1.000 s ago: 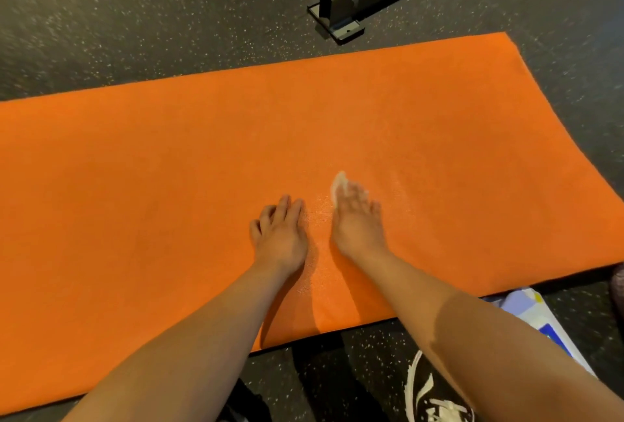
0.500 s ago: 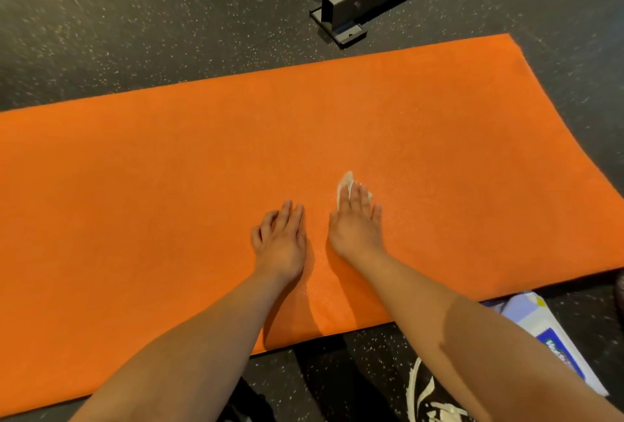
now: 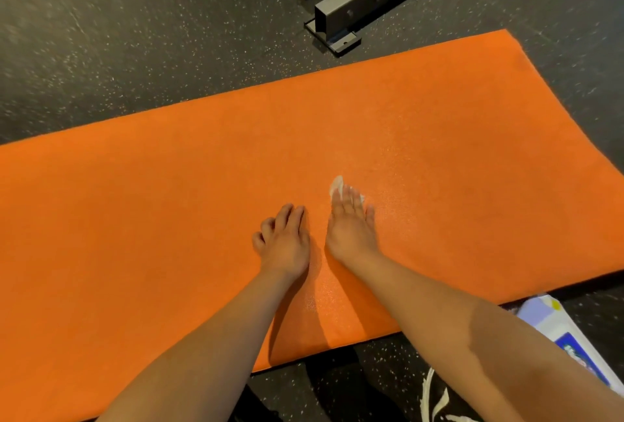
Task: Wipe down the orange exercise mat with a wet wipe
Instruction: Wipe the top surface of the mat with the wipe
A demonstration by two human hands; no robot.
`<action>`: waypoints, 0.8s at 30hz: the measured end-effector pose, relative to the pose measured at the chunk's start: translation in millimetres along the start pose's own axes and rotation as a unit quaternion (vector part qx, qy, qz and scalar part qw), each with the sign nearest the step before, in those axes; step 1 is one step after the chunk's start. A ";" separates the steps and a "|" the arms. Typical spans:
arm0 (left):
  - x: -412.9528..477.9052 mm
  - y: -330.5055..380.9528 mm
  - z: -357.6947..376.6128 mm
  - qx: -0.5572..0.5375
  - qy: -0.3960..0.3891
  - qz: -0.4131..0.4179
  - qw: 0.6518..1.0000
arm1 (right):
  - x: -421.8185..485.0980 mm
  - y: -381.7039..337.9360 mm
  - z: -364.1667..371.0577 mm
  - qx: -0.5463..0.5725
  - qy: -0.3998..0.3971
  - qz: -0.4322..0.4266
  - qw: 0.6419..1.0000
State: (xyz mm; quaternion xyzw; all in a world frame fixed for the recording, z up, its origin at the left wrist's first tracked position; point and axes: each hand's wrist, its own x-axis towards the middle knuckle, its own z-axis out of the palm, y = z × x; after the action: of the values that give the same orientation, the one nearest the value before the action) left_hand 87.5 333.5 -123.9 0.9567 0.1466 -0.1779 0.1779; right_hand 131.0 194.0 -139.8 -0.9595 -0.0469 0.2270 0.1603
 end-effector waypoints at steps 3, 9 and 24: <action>17.9 6.9 -4.1 0.005 0.022 0.007 1.000 | -6.5 -17.8 9.2 -0.022 -0.025 -0.144 0.989; 28.3 6.9 9.4 0.021 -0.024 0.003 0.999 | 19.8 33.0 -17.6 -0.024 0.021 0.009 0.999; 25.7 7.4 10.2 0.020 -0.028 0.005 0.999 | 13.2 38.8 -20.0 -0.034 0.018 0.051 0.998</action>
State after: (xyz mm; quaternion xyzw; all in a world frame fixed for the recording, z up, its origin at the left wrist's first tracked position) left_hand 110.1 328.4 -140.8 0.9555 0.1331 -0.2063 0.1633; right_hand 152.4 153.8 -141.3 -0.9695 -0.0027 0.2154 0.1169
